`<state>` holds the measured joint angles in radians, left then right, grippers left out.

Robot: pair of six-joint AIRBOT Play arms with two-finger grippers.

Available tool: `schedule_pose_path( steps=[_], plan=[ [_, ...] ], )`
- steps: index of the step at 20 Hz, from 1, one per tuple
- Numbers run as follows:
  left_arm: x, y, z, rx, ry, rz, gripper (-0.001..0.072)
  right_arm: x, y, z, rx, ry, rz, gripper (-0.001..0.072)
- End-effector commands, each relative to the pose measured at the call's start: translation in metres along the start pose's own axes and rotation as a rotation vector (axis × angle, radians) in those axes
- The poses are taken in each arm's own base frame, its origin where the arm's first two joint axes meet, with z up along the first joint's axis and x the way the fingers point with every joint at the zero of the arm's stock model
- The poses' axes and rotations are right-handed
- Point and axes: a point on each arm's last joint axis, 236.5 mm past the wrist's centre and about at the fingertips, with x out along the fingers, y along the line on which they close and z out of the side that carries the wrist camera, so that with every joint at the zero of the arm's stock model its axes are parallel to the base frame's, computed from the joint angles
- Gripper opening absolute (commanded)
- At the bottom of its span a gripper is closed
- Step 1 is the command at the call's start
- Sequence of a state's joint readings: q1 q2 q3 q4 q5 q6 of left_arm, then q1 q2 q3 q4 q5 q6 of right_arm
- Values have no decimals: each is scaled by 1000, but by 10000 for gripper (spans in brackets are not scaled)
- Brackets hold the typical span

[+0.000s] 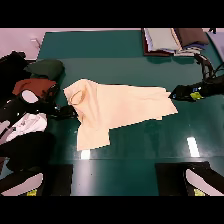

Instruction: Fold the shirts.

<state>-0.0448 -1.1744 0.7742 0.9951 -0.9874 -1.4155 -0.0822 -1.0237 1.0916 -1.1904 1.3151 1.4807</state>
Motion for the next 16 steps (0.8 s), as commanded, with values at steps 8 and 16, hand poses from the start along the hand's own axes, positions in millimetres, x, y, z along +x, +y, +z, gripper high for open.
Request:
schedule_pose_path(
  steps=[8, 16],
  plan=[
    [41, -34, -12, 66, -10, -57, 537, 1, 4, -6, 20, 8, 20, 426],
    [-17, -36, 30, 156, -3, -36, 26, -9, -28, -12, 100, 30, -17, 426]
  ],
)
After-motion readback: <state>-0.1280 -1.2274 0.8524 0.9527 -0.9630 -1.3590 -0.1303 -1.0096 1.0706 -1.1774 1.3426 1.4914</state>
